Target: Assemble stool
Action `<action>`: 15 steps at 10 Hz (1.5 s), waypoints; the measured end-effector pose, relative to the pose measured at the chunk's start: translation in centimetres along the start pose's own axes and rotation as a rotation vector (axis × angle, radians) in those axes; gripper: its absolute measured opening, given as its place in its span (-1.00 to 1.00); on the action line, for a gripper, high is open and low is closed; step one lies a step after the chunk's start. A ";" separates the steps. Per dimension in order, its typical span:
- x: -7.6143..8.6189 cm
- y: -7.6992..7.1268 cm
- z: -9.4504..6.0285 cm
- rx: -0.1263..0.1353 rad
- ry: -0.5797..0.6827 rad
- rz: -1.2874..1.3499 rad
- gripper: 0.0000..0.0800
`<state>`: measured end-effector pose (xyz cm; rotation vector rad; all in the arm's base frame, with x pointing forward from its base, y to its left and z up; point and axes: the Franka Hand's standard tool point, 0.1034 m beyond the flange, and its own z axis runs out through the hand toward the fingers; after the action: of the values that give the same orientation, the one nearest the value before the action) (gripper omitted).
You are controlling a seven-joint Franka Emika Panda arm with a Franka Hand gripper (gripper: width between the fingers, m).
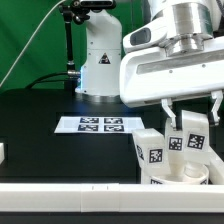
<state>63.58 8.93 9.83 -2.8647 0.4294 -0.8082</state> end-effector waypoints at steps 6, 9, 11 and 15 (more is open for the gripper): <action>-0.4 0.1 0.7 -0.004 -0.008 -0.001 -0.18; -0.7 0.4 0.9 -0.007 -0.006 -0.001 -0.18; -0.6 0.5 0.9 -0.009 0.015 -0.003 -0.18; -0.8 0.8 0.9 -0.013 0.052 -0.006 -0.18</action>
Offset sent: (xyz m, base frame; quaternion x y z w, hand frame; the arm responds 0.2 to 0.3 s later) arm -0.0014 0.0022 -0.0050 0.0002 0.0029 0.0048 1.0000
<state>63.18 8.44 8.55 -2.8636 0.4335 -0.8852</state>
